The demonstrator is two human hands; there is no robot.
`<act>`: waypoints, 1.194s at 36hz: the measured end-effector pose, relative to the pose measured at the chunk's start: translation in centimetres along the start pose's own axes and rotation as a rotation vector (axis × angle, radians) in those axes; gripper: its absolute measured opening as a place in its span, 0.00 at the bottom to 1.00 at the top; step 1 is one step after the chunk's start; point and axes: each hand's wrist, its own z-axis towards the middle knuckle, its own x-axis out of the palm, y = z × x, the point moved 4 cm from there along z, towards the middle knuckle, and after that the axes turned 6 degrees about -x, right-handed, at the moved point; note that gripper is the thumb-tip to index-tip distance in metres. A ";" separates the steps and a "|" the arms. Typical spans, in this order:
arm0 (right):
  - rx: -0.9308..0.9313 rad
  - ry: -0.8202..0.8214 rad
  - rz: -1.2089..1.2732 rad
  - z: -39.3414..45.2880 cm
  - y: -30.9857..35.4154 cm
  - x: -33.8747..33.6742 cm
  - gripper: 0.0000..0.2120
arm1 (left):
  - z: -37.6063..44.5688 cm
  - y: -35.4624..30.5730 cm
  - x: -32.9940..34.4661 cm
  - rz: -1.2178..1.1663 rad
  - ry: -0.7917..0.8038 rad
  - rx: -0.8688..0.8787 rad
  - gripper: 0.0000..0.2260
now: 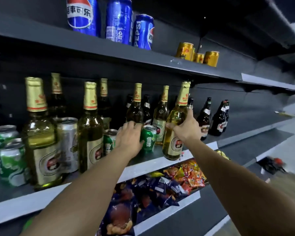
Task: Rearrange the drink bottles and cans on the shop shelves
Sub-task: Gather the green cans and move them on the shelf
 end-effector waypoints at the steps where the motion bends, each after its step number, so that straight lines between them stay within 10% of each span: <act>1: -0.010 0.019 0.011 0.6 -0.5 0.2 0.41 | 0.4 -0.6 0.1 0.015 -0.002 -0.010 0.26; 30: -0.079 0.180 0.079 6.9 -3.8 6.4 0.40 | 3.9 1.6 2.3 0.397 0.280 -0.355 0.41; 33: -0.119 0.008 -0.089 5.8 -3.2 5.7 0.44 | 3.2 2.1 2.2 0.420 0.305 -0.355 0.42; 37: -0.605 -0.357 -0.191 2.7 0.0 4.6 0.20 | 2.7 2.1 1.9 0.420 0.297 -0.350 0.42; 43: -0.796 0.239 -0.541 2.0 2.8 9.4 0.29 | 2.5 1.7 2.0 0.423 0.257 -0.348 0.40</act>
